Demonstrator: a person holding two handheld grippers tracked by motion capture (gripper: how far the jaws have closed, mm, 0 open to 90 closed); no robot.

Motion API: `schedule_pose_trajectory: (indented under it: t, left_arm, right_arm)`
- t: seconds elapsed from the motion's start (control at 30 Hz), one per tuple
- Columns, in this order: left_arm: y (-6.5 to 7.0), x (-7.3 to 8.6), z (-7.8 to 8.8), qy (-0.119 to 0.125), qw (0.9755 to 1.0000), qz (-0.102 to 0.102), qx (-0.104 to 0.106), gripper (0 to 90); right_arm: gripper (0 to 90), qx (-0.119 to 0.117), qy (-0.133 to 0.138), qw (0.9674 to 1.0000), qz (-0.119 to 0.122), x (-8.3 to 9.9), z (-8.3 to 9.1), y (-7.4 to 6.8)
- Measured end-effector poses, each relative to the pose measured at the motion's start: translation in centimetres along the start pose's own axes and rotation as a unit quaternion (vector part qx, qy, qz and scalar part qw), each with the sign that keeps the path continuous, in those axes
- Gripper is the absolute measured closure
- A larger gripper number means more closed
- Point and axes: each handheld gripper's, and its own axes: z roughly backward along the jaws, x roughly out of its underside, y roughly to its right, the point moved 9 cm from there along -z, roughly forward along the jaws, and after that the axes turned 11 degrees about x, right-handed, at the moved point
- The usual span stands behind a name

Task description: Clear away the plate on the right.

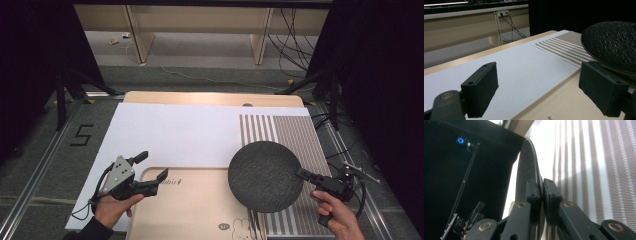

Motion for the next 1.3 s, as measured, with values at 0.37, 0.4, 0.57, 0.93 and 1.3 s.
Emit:
schedule_pose_trajectory:
  t: [0.37,0.4,0.57,0.93,1.3]
  left_arm:
    - [0.0,0.0,0.0,0.001,1.0,0.0,0.001,15.7]
    - [0.0,0.0,0.0,0.001,1.0,0.0,0.001,15.7]
    - [0.0,0.0,0.0,0.001,1.0,0.0,0.001,15.7]
    - [0.0,-0.1,0.1,0.002,1.0,-0.001,0.001,15.6]
    - [0.1,-0.1,0.1,0.002,1.0,-0.003,0.002,15.7]
  right_arm:
    - [84.8,-0.015,-0.029,0.9991,0.026,1.4,-2.4,-2.3]
    - [84.7,-0.015,-0.036,0.9989,0.026,1.6,-2.6,-2.5]
    - [84.7,-0.016,-0.05,0.9978,0.04,2.3,-3.7,-3.4]
    - [84.4,-0.027,-0.096,0.9927,0.068,5.0,-6.4,-5.8]
    - [84.3,-0.039,-0.144,0.9837,0.1,7.8,-9.2,-7.8]
